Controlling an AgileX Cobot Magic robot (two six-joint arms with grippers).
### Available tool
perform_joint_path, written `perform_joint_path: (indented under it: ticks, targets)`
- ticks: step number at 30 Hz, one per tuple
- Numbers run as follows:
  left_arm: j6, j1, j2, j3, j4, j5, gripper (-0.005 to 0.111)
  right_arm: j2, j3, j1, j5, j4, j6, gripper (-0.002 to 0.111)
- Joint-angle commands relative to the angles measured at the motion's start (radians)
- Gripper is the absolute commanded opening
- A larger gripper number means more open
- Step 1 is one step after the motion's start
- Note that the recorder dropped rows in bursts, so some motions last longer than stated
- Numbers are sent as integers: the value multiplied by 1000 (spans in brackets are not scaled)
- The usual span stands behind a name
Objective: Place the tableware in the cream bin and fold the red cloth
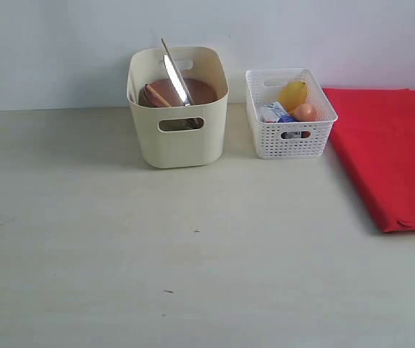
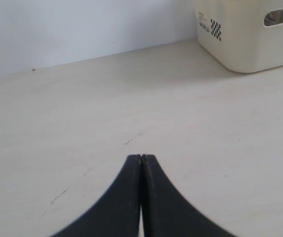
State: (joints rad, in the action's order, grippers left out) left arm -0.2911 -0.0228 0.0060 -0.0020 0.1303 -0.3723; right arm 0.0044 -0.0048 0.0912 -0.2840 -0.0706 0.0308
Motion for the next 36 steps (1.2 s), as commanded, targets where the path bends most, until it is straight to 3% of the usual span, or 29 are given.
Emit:
perform_joint_path:
  ticks: [1, 36]
  targets:
    - [78, 2, -6, 2, 4, 10, 0, -4, 5, 2, 2, 13, 1, 23]
    - [174, 2, -6, 2, 4, 17, 0, -4, 5, 2, 2, 13, -1, 23]
